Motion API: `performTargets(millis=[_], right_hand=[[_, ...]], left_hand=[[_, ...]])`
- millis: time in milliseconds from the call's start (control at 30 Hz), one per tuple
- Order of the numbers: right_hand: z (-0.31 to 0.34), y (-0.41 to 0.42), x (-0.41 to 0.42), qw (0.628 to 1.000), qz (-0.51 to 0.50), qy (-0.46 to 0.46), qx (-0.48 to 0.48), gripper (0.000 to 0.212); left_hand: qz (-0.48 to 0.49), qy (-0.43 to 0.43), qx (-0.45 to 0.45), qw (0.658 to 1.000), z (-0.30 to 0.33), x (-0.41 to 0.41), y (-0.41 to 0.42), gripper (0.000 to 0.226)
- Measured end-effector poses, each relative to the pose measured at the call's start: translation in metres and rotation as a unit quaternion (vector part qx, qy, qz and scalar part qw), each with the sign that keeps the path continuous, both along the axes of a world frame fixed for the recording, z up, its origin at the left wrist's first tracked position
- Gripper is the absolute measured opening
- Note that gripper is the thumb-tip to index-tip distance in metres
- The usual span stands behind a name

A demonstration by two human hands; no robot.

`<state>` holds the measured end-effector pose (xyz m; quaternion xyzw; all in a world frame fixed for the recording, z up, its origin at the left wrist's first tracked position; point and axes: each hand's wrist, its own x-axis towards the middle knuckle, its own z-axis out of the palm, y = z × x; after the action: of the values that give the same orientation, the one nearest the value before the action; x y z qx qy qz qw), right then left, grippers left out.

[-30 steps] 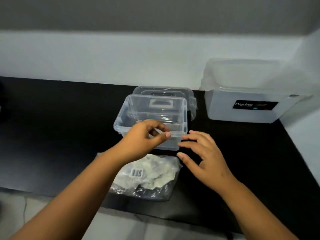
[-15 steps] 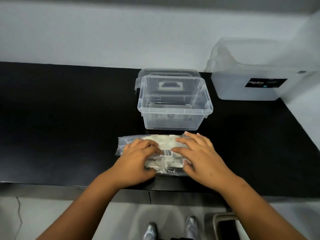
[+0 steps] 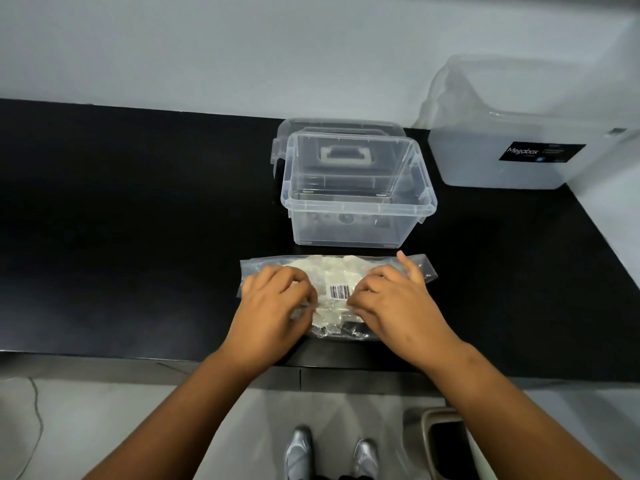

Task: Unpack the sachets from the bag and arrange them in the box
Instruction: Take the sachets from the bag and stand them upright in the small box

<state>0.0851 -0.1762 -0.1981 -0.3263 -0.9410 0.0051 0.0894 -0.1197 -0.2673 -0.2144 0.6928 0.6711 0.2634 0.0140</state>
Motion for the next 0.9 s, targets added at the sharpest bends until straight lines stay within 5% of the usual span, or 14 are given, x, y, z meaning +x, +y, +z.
performTargets(millis=[133, 900], right_hand=[[0.003, -0.013, 0.001, 0.999, 0.02, 0.048, -0.004, 0.017], [-0.032, -0.036, -0.02, 0.999, -0.048, 0.007, -0.023, 0.029]], left_hand=[[-0.01, 0.012, 0.066, 0.998, -0.01, 0.011, -0.014, 0.007], [0.001, -0.035, -0.039, 0.999, -0.045, 0.007, -0.017, 0.025]])
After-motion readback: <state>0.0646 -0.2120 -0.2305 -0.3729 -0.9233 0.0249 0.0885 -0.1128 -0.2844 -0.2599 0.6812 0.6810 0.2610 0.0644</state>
